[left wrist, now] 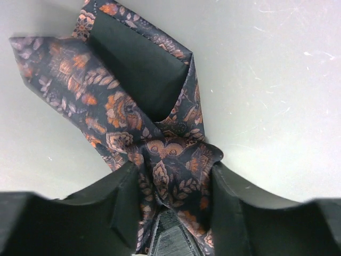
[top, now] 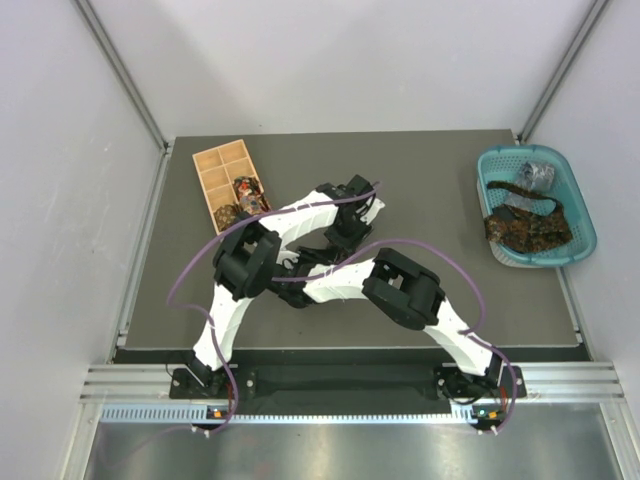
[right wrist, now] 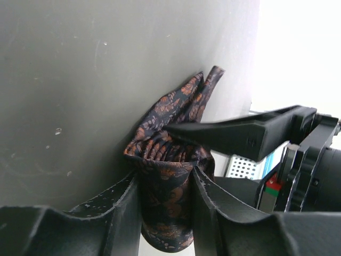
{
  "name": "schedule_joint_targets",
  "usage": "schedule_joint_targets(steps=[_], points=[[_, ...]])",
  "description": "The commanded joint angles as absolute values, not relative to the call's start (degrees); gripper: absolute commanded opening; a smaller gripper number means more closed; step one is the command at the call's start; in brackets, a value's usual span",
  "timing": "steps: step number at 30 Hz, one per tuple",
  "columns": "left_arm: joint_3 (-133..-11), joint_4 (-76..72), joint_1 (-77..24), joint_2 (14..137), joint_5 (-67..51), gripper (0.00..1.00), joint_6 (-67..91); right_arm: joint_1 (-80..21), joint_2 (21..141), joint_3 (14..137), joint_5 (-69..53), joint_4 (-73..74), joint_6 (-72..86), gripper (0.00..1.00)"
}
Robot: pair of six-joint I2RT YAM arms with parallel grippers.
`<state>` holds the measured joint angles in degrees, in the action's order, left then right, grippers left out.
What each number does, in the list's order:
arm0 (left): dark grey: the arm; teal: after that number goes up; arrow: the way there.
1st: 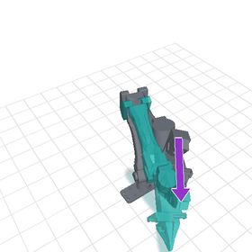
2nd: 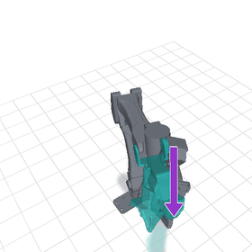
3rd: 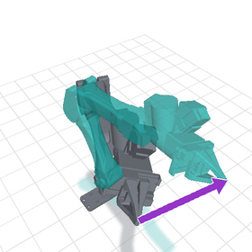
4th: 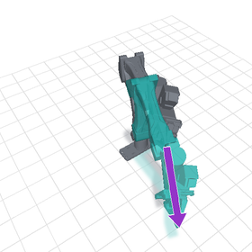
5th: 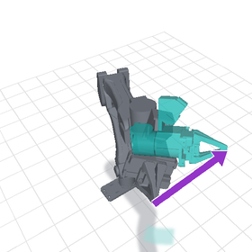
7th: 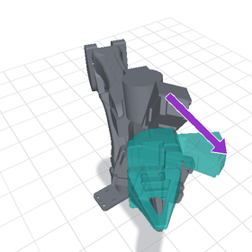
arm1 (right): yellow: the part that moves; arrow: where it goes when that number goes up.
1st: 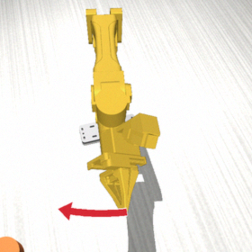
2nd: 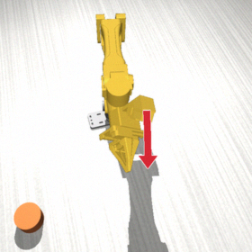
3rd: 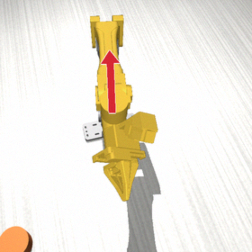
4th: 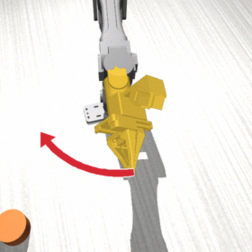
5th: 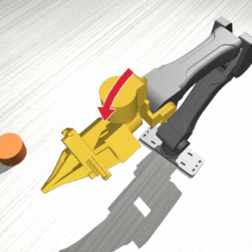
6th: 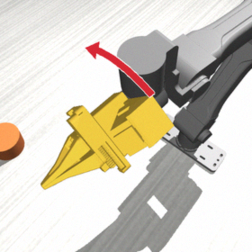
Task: Roll the ties
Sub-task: Roll the tie
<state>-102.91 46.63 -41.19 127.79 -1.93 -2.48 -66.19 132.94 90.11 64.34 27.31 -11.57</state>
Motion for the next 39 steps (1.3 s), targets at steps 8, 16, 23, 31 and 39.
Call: schedule_joint_targets(steps=[8,16,23,31,39], points=[[-103.2,58.2,-41.7,130.7,-2.8,0.37,-4.7,-63.7,133.9,88.8,60.3,34.2,-14.0,0.50],[-104.6,65.3,-42.5,131.7,-4.7,0.34,-5.7,-62.3,132.9,86.7,55.4,33.7,-14.8,0.52],[-104.3,68.1,-42.8,130.9,-4.8,0.32,-5.9,-60.5,134.8,88.2,52.5,38.5,-12.2,0.46],[-105.6,69.3,-42.8,130.5,-4.2,0.32,-6.1,-60.1,134.2,90.3,52.6,41.2,-9.4,0.20],[-110.8,67.9,-42.8,128.8,-3.5,0.38,-4.8,-60.1,130.7,93.3,44.5,41.7,-7.4,0.11]])
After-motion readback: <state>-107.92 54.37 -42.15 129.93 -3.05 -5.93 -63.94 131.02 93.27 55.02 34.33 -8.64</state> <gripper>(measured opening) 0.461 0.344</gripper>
